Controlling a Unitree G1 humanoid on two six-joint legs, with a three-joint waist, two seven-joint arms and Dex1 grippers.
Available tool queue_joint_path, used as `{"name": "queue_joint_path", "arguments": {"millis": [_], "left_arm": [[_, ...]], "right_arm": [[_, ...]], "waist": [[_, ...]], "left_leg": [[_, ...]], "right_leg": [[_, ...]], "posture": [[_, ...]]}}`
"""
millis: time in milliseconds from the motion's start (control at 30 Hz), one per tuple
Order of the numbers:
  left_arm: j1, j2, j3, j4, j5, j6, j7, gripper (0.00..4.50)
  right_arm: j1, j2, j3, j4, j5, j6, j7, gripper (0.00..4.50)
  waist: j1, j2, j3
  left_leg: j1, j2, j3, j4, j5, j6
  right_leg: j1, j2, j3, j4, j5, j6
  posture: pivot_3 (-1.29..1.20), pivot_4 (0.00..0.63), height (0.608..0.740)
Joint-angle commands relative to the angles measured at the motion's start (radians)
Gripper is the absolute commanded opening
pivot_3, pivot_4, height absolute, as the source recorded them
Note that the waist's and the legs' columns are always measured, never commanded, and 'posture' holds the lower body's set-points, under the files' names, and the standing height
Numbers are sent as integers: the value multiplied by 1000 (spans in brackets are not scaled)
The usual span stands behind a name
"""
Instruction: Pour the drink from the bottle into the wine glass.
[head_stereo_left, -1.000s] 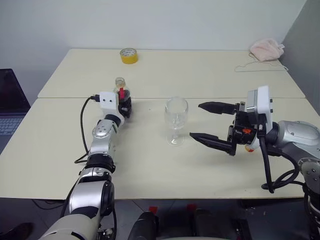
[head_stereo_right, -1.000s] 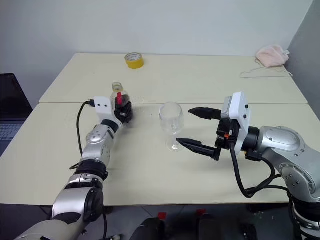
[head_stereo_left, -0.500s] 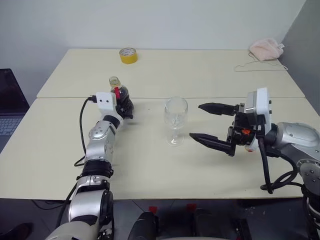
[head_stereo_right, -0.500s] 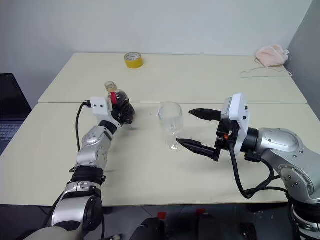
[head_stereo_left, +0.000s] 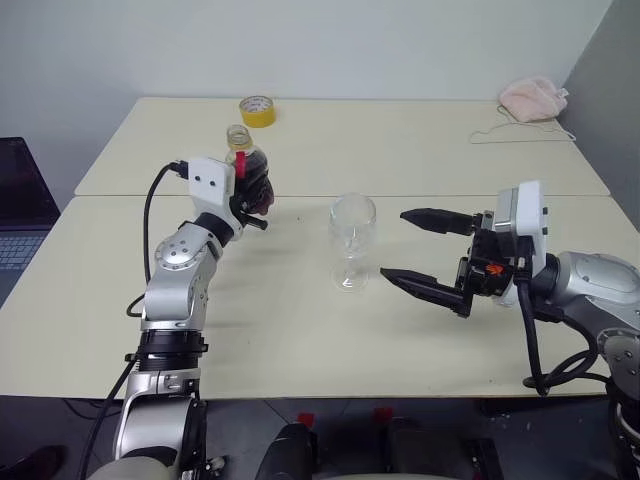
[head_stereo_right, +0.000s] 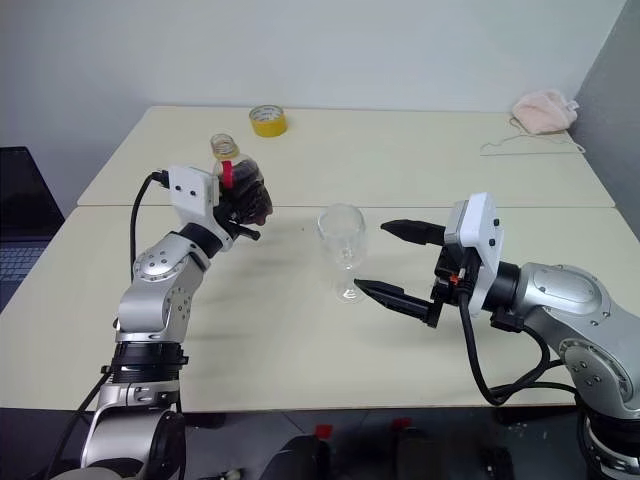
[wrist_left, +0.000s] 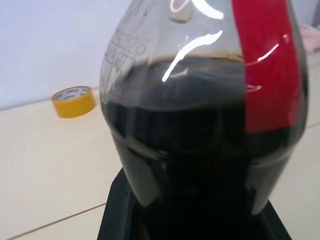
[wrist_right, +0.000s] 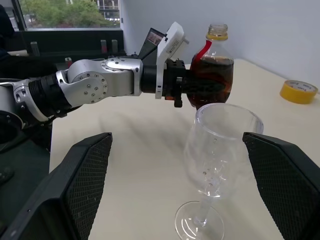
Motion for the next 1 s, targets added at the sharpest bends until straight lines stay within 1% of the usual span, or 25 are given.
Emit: {"name": "queue_joint_path", "arguments": {"millis": [33, 200, 500, 1000], "left_arm": [[-49, 46, -26, -66, 41, -82, -45, 801], [-106, 105, -83, -23, 148, -219, -72, 792], [-187, 149, -156, 92, 265, -437, -115, 792], [-256, 168, -222, 240, 417, -735, -79, 791]], "right_arm": [[3, 15, 7, -39, -4, -21, -24, 4500], [19, 39, 44, -42, -45, -29, -50, 4500], [5, 58, 76, -38, -74, -32, -54, 4500], [-17, 117, 144, 35, -218, -51, -109, 4500]], "waist": [[0, 0, 0], [0, 0, 0], [-1, 0, 0], [-2, 0, 0]], "left_leg": [[0, 0, 0, 0, 0, 0], [0, 0, 0, 0, 0, 0], [0, 0, 0, 0, 0, 0], [0, -1, 0, 0, 0, 0]], "right_leg": [[0, 0, 0, 0, 0, 0], [0, 0, 0, 0, 0, 0], [0, 0, 0, 0, 0, 0], [-1, 0, 0, 0, 0, 0]], "posture": [[0, 150, 740], [0, 150, 740], [0, 150, 740], [0, 150, 740]]}}
